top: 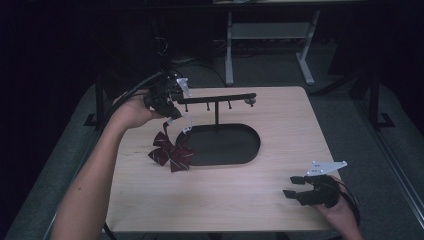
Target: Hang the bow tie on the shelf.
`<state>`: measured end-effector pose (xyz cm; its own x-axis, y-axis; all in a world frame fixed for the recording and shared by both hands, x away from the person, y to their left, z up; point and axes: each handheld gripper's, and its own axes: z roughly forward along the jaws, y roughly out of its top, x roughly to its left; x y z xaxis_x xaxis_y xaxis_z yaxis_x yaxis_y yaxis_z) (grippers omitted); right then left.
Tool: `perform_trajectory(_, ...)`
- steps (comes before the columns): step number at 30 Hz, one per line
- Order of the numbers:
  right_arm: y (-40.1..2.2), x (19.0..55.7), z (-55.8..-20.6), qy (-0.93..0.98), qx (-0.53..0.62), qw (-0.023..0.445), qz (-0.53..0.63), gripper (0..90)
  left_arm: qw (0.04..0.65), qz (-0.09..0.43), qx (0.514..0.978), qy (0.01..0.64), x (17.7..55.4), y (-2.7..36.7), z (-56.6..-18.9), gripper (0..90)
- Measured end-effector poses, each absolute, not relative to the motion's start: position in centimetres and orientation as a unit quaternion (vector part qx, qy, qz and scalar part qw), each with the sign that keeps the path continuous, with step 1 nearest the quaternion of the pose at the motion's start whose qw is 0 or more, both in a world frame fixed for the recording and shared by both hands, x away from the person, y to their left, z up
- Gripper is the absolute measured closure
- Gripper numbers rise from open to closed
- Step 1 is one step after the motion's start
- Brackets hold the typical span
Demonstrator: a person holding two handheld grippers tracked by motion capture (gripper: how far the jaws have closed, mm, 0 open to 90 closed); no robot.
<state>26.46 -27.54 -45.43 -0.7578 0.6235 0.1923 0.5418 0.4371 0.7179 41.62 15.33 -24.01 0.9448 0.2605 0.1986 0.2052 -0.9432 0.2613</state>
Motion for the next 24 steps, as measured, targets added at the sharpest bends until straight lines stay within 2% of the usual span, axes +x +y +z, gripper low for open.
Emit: perform_trajectory(24, -27.6, 26.5, -45.4, 0.847, 0.341, 0.051, 0.405, 37.3, 0.115, 0.140, 0.970, 0.162, 45.4, 14.6, -23.0, 88.3)
